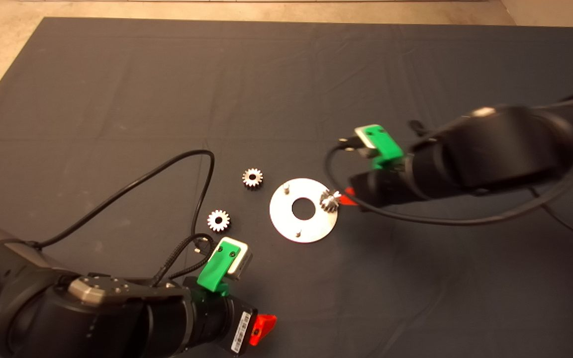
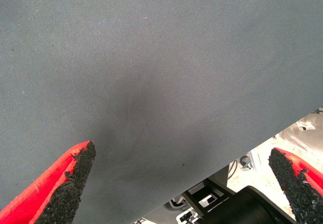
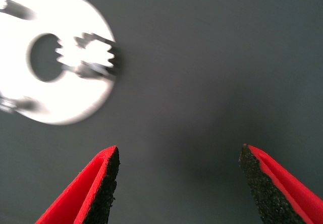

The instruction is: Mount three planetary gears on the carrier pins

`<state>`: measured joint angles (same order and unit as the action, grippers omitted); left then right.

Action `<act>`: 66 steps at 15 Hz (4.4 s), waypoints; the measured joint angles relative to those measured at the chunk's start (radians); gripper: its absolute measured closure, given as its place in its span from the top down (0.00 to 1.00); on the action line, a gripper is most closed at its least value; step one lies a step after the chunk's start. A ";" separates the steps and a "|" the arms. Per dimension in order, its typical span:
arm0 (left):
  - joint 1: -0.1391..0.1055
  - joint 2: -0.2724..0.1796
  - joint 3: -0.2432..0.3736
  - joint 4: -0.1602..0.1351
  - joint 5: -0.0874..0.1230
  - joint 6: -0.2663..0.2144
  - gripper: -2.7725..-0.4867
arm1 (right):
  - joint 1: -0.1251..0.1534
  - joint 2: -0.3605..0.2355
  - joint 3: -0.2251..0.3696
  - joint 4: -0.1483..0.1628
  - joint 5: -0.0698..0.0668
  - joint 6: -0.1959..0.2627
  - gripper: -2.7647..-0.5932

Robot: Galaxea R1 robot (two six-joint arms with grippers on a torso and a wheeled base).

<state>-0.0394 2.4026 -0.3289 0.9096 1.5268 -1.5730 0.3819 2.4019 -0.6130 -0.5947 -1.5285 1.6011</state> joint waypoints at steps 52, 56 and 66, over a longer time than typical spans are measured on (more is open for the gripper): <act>-0.022 -0.236 -0.422 0.075 -0.542 0.725 0.70 | -0.184 -0.227 0.242 -0.028 -0.005 0.129 0.74; -0.022 -0.236 -0.422 0.081 -0.543 0.726 0.64 | -0.182 -0.228 0.242 -0.026 -0.005 0.129 0.74; -0.022 -0.238 -0.422 0.113 -0.543 0.726 0.45 | -0.182 -0.228 0.242 -0.025 -0.005 0.129 0.74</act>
<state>-0.0615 2.1647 -0.7509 1.0221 0.9838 -0.8474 0.2000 2.1740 -0.3713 -0.6194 -1.5336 1.7299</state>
